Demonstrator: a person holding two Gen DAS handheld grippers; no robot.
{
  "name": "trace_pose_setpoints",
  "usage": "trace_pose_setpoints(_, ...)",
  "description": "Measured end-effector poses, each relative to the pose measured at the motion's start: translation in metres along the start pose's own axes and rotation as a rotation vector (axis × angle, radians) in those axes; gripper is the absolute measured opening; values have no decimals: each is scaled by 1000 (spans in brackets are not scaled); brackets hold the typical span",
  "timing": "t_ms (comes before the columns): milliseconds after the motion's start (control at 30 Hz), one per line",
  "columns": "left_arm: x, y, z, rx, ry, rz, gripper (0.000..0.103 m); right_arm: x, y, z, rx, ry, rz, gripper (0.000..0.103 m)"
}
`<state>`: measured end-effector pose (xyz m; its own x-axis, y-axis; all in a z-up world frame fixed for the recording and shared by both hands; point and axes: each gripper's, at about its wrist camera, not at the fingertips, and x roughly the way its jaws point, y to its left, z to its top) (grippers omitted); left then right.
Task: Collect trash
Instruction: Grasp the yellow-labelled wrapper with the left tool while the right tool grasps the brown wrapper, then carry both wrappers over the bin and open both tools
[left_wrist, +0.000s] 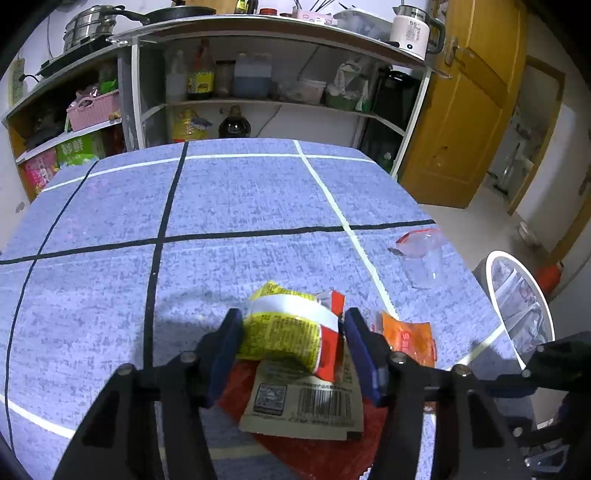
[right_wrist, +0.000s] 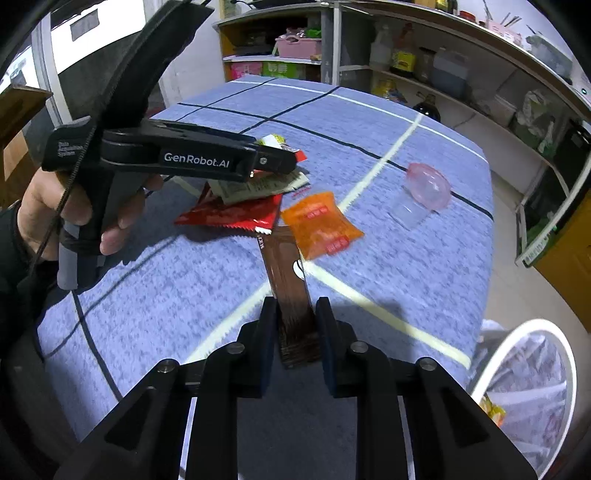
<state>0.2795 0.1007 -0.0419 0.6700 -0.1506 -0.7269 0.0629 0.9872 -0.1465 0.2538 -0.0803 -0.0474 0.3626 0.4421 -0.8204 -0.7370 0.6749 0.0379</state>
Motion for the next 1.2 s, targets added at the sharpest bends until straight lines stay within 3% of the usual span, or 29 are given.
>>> trace_pose_setpoints(67, -2, 2, 0, -11, -5, 7, 44, -5, -2, -5, 10, -4, -5, 21)
trace_pose_setpoints(233, -12, 3, -1, -24, -39, 13, 36, -16, -7, -13, 28, -17, -16, 20)
trace_pose_setpoints(567, -57, -7, 1, -36, -146, -51, 35, -45, -28, -21, 132, -94, -53, 20)
trace_pose_setpoints(867, -56, -60, 0, 15, -137, -152, 35, -70, -55, -41, 229, -131, -127, 20)
trace_pose_setpoints(1200, -33, -151, -7, 130, -76, -258, 35, -106, -111, -88, 397, -150, -224, 20)
